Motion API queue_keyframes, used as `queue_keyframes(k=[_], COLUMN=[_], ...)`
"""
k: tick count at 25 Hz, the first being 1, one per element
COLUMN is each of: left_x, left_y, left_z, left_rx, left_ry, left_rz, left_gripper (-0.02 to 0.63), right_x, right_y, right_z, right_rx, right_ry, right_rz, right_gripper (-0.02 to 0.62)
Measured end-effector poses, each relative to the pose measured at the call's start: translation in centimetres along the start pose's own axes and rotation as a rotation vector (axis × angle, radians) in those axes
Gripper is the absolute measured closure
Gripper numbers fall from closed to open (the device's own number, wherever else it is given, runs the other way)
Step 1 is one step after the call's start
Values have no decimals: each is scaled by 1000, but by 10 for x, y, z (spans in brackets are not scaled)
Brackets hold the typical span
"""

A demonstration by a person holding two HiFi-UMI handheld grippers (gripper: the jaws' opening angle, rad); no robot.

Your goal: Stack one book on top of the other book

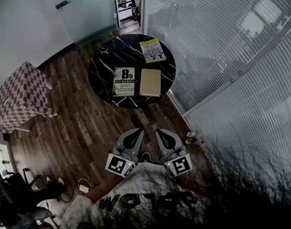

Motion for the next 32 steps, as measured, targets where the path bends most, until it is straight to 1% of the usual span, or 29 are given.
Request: queue_keyframes(k=[8,15,24,28,32], left_x=[-6,-18,-34,-31,-15], left_y=[0,-12,-30,-40,-54], left_z=[-10,-16,-21,-31,-35], left_rx=[12,17,42,52,54], left_ry=[18,13,28,30,40], left_rz=[3,-3,-7,-1,7], left_gripper=[604,604,604,604,604], right_x=[1,-9,-28,-38,-50], right_y=[4,17,29,26,10], right_z=[-2,-3,-7,-15,-24], right_rx=[6,-34,-2,-7,7], right_ry=[-22,-35,-53,-64,-72], right_rz=[-16,-2,-6,-3,4], right_gripper=[594,594,594,594,594])
Point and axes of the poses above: the fingertips, and each gripper's own axes: y backward along the fingers, x to its left, z out of its top, the point moved 6 cm from there along y, backward along the fingers, and after that the axes turned 14 degrees about z, right-handed, at the moved point
